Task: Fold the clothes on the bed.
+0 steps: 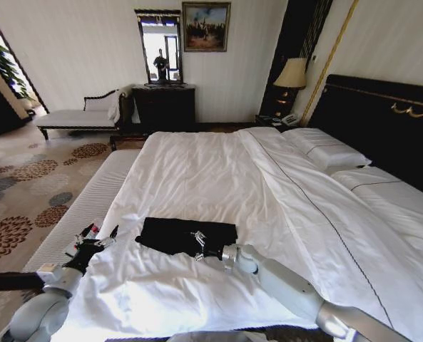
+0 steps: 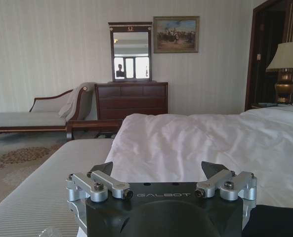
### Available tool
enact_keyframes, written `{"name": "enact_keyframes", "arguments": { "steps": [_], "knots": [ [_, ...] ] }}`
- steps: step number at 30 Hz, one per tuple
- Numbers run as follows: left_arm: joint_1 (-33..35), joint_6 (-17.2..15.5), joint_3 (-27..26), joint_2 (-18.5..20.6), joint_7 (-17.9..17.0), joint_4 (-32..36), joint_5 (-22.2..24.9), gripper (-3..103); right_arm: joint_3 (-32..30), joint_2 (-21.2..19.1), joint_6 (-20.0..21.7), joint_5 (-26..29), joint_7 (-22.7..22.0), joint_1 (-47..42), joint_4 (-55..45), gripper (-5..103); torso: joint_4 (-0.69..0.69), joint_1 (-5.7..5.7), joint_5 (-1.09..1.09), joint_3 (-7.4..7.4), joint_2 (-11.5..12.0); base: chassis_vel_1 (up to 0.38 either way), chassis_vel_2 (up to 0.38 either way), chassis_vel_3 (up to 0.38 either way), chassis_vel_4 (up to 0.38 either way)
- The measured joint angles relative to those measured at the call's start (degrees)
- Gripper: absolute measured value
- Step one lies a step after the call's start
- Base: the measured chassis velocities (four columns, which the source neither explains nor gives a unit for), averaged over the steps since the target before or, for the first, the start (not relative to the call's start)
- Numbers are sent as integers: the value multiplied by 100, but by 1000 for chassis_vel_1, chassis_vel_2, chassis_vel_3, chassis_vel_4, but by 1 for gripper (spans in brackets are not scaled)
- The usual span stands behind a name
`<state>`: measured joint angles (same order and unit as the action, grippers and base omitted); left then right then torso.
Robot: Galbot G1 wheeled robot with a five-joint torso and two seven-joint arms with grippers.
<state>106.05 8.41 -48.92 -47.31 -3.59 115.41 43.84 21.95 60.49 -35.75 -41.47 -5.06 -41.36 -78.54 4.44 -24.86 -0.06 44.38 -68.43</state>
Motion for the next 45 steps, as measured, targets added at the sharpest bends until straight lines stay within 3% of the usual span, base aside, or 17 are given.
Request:
{"name": "enact_keyframes", "arguments": {
  "steps": [2, 5, 10, 14, 19, 24, 25, 26, 28, 29, 33, 34, 36, 37, 39, 41, 45],
  "knots": [
    [26, -10, -21, -75, -5, 41, 0, 100, -27, 253, 95, 108, -33, 177, 269, 100, 0, 0, -1, 0, 0, 0, 0, 0, 0],
    [204, -64, -61, -386, -37, 334, -167, 100, 97, 1224, 319, 379, -92, 603, 1325, 100, -7, -2, 5, 1, 1, 0, 0, 0, 0],
    [542, -66, -67, -792, -193, 663, -935, 100, 177, 2075, 287, 153, -140, 801, 2454, 100, -5, -1, 2, 0, 0, 0, 0, 0, 0],
    [815, -15, -83, -1050, -226, 964, -1243, 100, 520, 2173, 254, 68, -161, 759, 2475, 100, -4, -1, 2, 0, 0, 0, 0, 0, 0],
    [1093, 105, -130, -1329, -282, 1318, -1409, 100, 1138, 1937, 332, 541, -317, 604, 1986, 100, -3, -1, 3, 1, 0, 0, 0, 0, 0],
    [1263, 187, -215, -1569, -358, 1662, -1426, 100, 1002, 1554, 1294, 2290, -714, 576, 717, 100, -4, -1, 3, 0, 0, 0, 0, 0, 0],
    [1263, 187, -215, -1569, -358, 1662, -1426, 100, 1002, 1554, 1294, 2290, -714, 576, 717, 100, -4, -1, 3, 0, 0, 0, 0, 0, 0],
    [1306, 202, -226, -1605, -358, 1721, -1426, 100, 940, 1426, 1512, 2693, -774, 578, 424, 100, -4, -1, 4, 0, 0, 0, 0, 0, 0],
    [1428, 239, -233, -1677, -317, 1810, -1443, 100, 752, 936, 2059, 3898, -960, 495, -255, 100, -6, -1, 5, 0, 0, 0, 0, 0, 0],
    [1428, 239, -233, -1677, -317, 1810, -1443, 100, 752, 936, 2059, 3898, -960, 495, -255, 100, -6, -1, 5, 0, 0, 0, 0, 0, 0],
    [1748, 436, -170, -1802, -211, 1833, -1644, 100, 18, -311, 2832, 6028, -1327, -267, -1283, 100, 0, -1, 3, 0, 0, 0, 0, 0, 0],
    [1748, 436, -170, -1802, -211, 1833, -1644, 100, 18, -311, 2832, 6028, -1327, -267, -1283, 100, 0, -1, 3, 0, 0, 0, 0, 0, 0],
    [1901, 473, -174, -1853, -220, 1855, -1709, 100, -511, -676, 3176, 7007, -1555, -899, -1776, 100, -1, -1, 5, 0, 0, 0, 0, 0, 0],
    [1901, 473, -174, -1853, -220, 1855, -1709, 100, -511, -676, 3176, 7007, -1555, -899, -1776, 100, -1, -1, 5, 0, 0, 0, 0, 0, 0],
    [2004, 479, -230, -1856, -232, 1933, -1637, 100, -1251, -839, 3755, 8229, -1790, -1587, -2408, 100, -2, 0, 5, 0, 0, 0, 0, 0, 0],
    [2033, 479, -243, -1852, -233, 1968, -1582, 100, -1541, -856, 3930, 8610, -1802, -1799, -2575, 100, -2, 0, 4, -1, 0, 0, 0, 0, 0],
    [2237, 498, -259, -1806, -58, 2256, -1268, 100, -2828, -825, 4671, 10119, -1341, -2938, -3267, 100, -2, 0, 4, 0, 0, 0, 0, 0, 0]
  ]
}}
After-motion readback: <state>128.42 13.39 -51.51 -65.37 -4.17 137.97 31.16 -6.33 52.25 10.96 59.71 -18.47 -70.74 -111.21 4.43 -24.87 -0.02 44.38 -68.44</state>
